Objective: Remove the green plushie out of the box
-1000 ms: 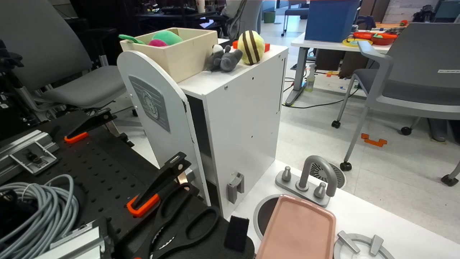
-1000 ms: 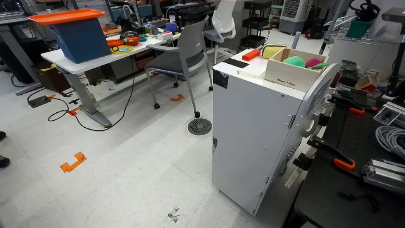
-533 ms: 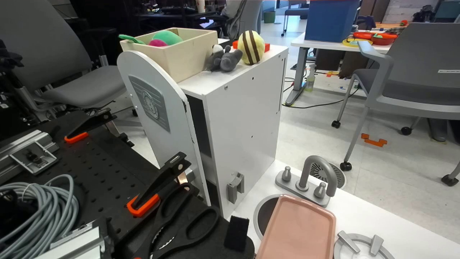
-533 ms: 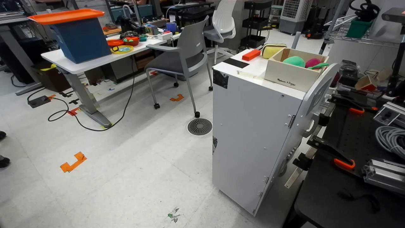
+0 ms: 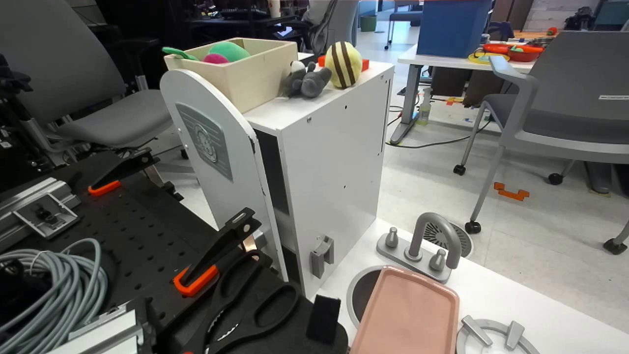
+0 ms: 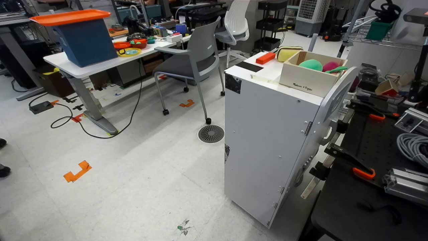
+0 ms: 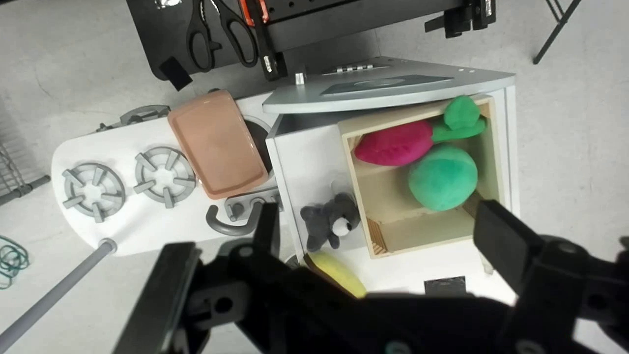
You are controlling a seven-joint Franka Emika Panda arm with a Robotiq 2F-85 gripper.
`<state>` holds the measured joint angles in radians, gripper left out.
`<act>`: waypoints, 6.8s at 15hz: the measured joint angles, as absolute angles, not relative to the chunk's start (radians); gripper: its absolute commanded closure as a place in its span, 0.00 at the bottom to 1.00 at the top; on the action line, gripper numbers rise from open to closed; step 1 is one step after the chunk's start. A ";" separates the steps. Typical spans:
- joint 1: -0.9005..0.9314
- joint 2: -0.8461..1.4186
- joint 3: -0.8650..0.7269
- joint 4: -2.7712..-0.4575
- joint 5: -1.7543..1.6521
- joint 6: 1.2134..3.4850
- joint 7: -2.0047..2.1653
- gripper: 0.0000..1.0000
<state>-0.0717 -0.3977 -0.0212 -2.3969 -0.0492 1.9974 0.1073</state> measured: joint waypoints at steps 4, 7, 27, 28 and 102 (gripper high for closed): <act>-0.055 -0.398 -0.028 -2.408 -0.014 2.026 0.027 0.00; -0.044 -0.398 -0.036 -2.409 0.022 2.025 -0.031 0.00; -0.042 -0.368 -0.035 -2.418 0.036 2.028 -0.046 0.00; -0.040 -0.356 -0.035 -2.418 0.043 2.035 -0.046 0.00; 0.007 -0.144 0.018 -2.361 -0.036 2.256 0.126 0.97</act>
<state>0.0075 -0.1439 0.0179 -2.3607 -0.0360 2.2564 0.1262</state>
